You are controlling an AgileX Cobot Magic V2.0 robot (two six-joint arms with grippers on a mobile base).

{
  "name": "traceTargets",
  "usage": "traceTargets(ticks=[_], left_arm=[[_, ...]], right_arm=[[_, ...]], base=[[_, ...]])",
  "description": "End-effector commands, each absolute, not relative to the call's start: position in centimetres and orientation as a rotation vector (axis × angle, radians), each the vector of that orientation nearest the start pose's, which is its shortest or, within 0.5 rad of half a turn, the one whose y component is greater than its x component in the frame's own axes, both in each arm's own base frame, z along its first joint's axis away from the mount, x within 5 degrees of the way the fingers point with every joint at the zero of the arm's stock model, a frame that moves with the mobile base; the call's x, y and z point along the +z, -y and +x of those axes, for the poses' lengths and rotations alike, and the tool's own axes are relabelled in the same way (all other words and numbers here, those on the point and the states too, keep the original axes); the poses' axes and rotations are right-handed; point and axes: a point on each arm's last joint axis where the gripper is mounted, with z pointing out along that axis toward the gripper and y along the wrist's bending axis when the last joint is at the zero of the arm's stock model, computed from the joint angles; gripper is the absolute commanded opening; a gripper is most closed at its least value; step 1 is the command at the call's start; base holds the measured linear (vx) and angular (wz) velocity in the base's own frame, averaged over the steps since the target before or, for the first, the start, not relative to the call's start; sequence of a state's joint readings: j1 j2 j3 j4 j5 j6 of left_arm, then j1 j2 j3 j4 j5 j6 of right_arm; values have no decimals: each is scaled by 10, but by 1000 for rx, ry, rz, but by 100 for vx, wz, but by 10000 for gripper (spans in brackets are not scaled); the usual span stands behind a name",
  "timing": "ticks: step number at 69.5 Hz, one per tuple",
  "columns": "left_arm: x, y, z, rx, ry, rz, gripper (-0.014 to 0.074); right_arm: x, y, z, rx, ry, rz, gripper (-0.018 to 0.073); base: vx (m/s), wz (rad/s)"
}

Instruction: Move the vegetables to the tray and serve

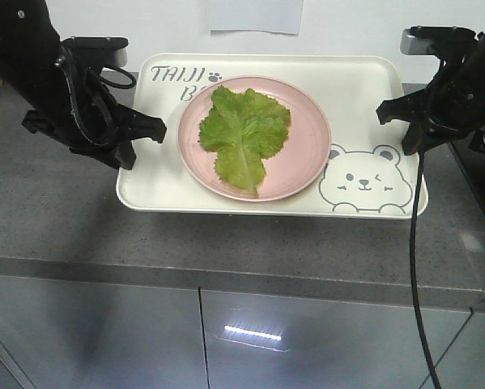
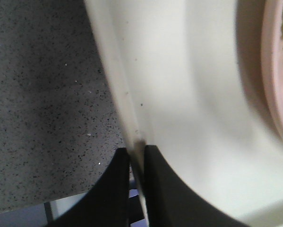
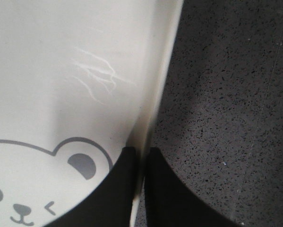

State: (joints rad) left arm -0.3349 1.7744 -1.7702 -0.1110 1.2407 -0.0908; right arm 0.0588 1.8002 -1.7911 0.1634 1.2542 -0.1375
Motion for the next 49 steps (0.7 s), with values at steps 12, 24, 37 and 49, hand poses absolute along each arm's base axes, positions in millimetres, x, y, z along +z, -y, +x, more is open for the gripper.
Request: traceTargets(ticks=[12, 24, 37, 49], left_arm=[[390, 153, 342, -520, -2545, 336, -6], [390, 153, 342, -520, -2545, 336, -6], [390, 153, 342, -520, -2545, 336, -6], [390, 153, 342, -520, -2545, 336, -6]], right_arm=[[378, -55, 366, 382, -2637, -314, -6], [378, -55, 366, 382, -2637, -314, -6], [378, -55, 366, 382, -2637, -314, -6], [378, -55, 366, 382, -2637, -314, -6]], base=[[4, -1], [4, -1], [3, -2], [3, -1]])
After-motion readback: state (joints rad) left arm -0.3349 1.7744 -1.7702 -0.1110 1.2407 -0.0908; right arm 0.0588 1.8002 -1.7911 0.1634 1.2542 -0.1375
